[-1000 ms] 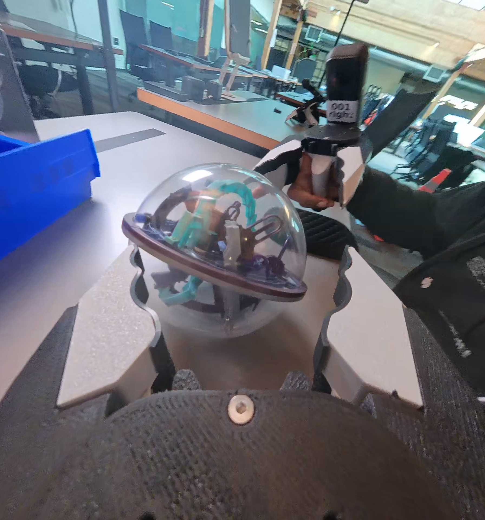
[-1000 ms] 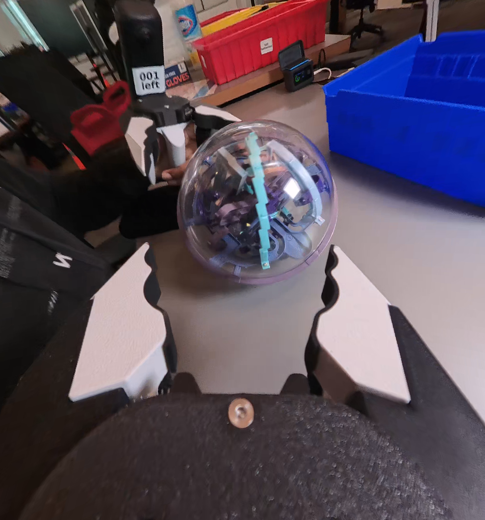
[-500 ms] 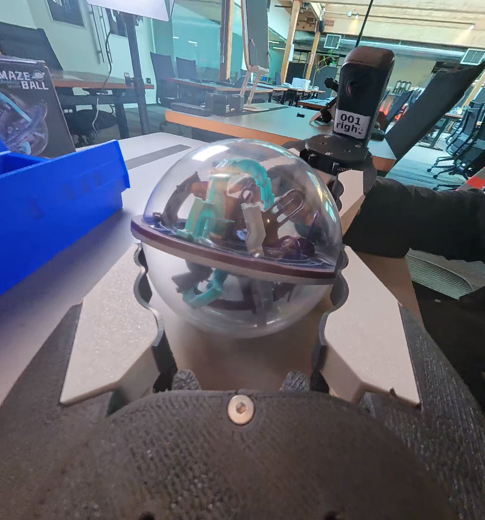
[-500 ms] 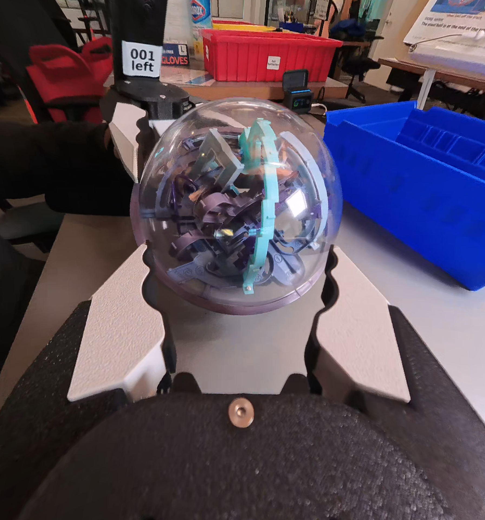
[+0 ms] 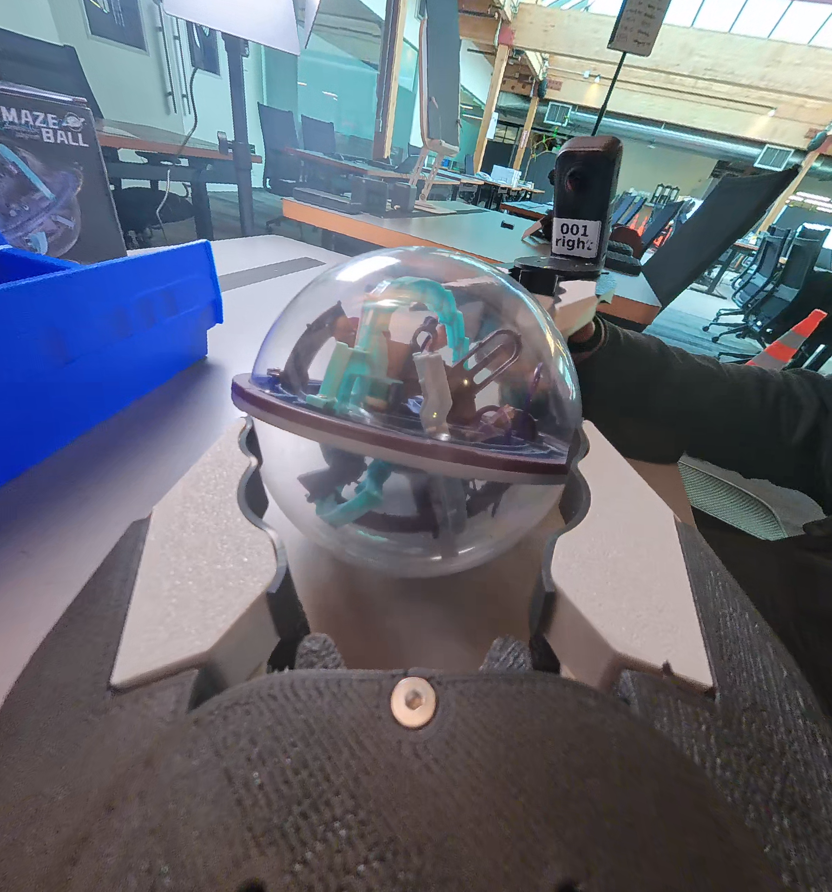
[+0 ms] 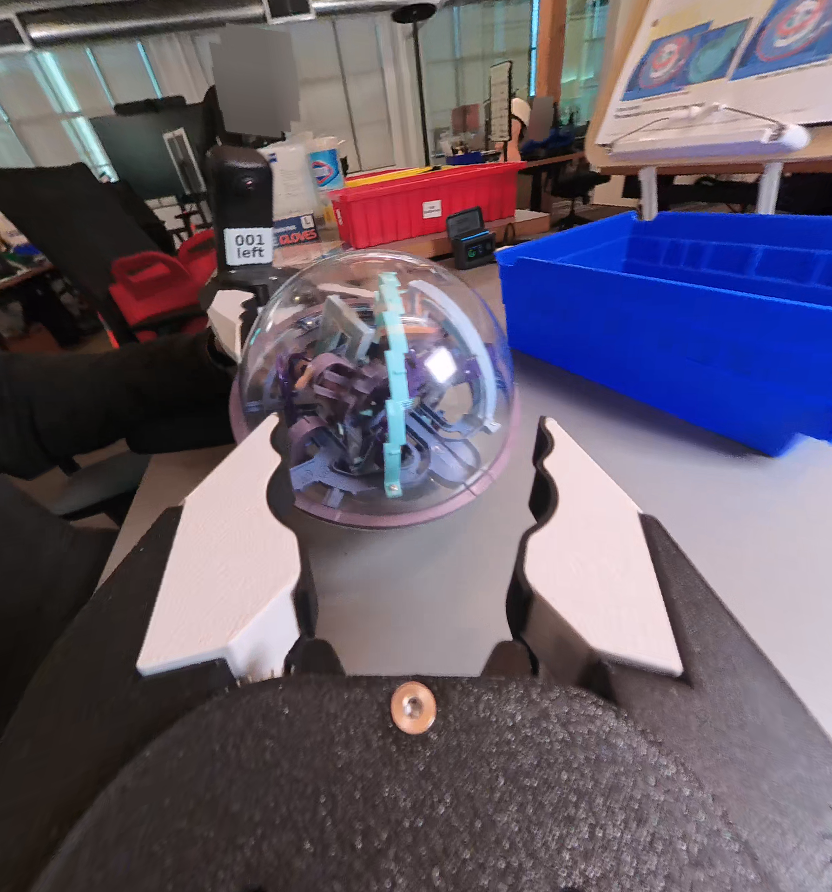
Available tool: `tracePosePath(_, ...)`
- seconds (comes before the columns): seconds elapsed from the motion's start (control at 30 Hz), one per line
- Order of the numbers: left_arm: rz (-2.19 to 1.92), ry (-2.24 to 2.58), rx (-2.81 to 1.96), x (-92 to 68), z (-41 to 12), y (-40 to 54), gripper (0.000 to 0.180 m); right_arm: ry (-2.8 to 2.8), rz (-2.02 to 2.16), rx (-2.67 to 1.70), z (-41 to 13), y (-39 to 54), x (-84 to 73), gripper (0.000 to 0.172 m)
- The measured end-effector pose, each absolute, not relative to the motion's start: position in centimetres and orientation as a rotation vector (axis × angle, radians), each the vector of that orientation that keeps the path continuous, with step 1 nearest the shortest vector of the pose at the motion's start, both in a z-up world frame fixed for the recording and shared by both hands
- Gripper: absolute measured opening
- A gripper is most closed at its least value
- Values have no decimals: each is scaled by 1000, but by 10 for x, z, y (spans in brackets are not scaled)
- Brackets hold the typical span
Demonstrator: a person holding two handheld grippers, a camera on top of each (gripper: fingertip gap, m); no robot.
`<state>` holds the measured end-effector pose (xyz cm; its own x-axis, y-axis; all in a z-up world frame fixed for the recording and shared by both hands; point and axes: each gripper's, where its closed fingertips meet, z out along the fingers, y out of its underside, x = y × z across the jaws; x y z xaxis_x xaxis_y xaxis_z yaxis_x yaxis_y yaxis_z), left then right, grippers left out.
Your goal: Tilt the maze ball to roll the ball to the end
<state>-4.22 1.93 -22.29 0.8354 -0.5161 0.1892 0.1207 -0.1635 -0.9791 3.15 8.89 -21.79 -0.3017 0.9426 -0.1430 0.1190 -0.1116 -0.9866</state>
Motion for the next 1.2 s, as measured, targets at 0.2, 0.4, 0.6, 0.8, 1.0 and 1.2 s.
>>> tracePosePath(0.2,-548,294,-1638,-52,-218,12,108,-1438,1408,-1336,-231,122,35,69)
tracePosePath(0.4,-539,299,-1589,-61,-208,4,62,-1520,1335,-1273,-236,111,35,59)
tracePosePath(0.6,-508,243,-1602,-76,-208,2,14,-1554,1347,-1205,-232,97,34,63)
tracePosePath(0.8,-599,171,-1615,-80,-210,-2,24,-1548,1386,-1248,-234,97,34,64)
tracePosePath(1.0,-690,168,-1663,-73,-219,-2,10,-1625,1500,-1318,-243,89,35,45)
tracePosePath(1.2,-679,178,-1664,-76,-216,1,14,-1652,1497,-1401,-252,92,29,31)
